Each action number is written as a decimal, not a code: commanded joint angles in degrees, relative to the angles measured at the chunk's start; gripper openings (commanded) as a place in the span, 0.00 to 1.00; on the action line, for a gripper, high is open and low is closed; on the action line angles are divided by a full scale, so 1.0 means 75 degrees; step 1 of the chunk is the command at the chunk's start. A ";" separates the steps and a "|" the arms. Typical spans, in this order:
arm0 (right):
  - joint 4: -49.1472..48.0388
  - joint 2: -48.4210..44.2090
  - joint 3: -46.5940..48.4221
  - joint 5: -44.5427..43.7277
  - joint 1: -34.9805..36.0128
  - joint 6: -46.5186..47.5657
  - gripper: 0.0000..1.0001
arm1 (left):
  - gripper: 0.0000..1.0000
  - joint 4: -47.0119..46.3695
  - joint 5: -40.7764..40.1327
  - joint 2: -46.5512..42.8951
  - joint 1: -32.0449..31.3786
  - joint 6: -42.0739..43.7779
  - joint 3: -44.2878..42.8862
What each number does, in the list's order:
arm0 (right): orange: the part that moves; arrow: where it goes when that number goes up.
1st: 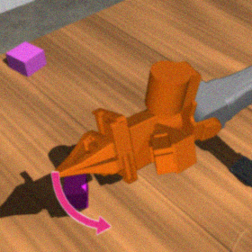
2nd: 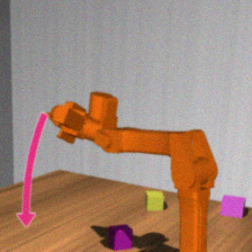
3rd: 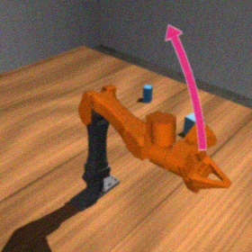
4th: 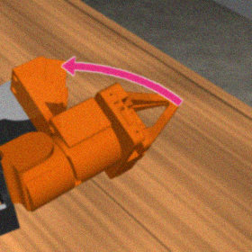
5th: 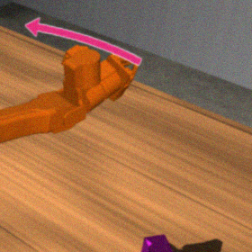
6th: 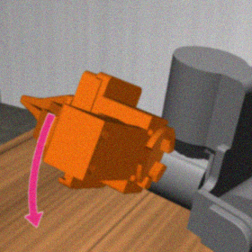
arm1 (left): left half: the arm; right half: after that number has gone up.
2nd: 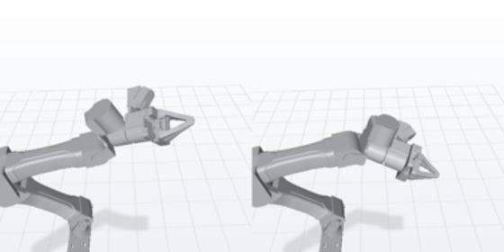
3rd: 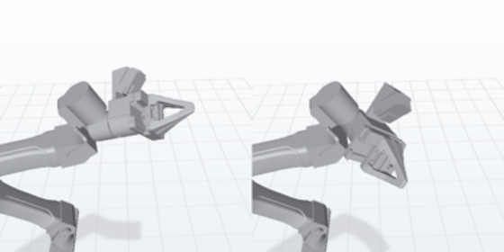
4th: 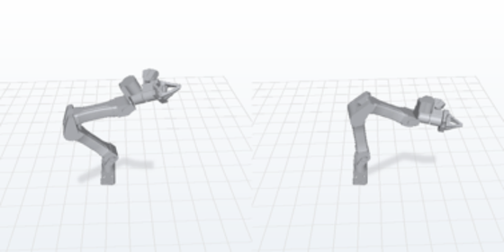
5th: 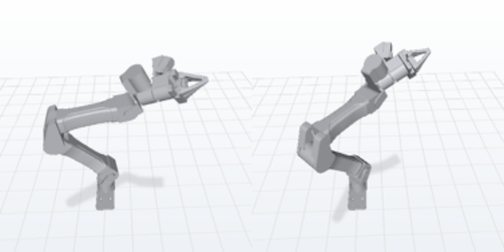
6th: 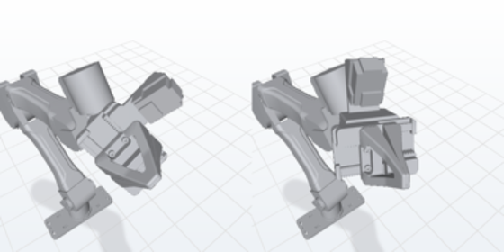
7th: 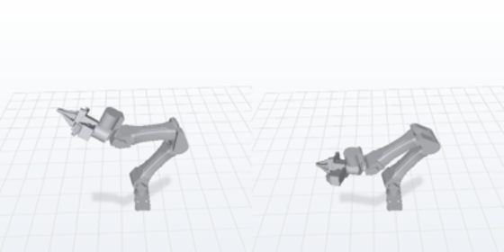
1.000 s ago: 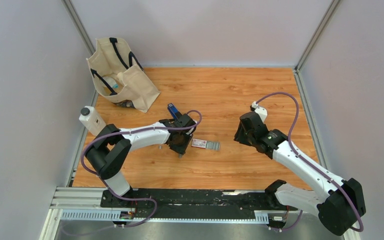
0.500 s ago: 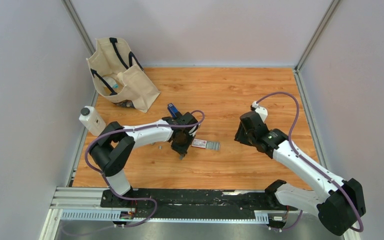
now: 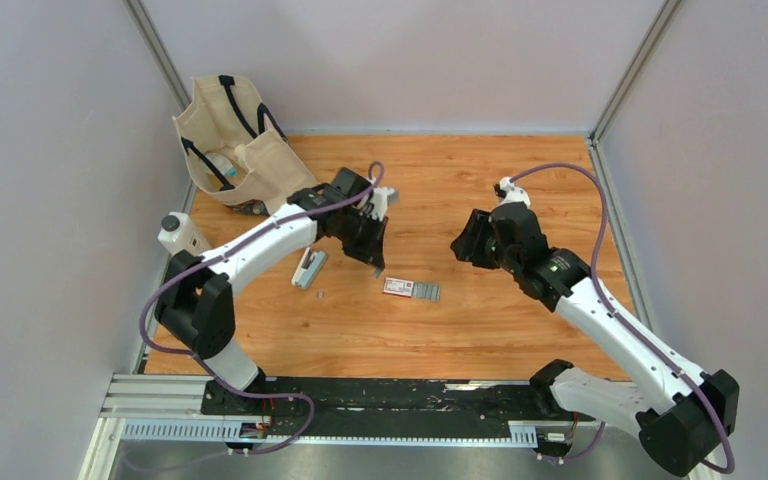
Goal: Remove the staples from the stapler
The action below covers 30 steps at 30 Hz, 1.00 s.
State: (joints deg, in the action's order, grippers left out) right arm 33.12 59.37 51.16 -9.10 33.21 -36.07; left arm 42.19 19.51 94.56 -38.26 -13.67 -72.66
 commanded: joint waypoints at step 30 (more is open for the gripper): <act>-0.4346 -0.0452 0.1406 0.4695 0.0517 -0.1295 0.48 | 0.00 -0.5579 0.6364 -0.2167 0.1492 -0.6157 -0.0741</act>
State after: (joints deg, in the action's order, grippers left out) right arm 4.60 57.82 62.22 25.19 35.66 -43.35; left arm 6.81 66.24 80.18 -27.27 -55.07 -79.13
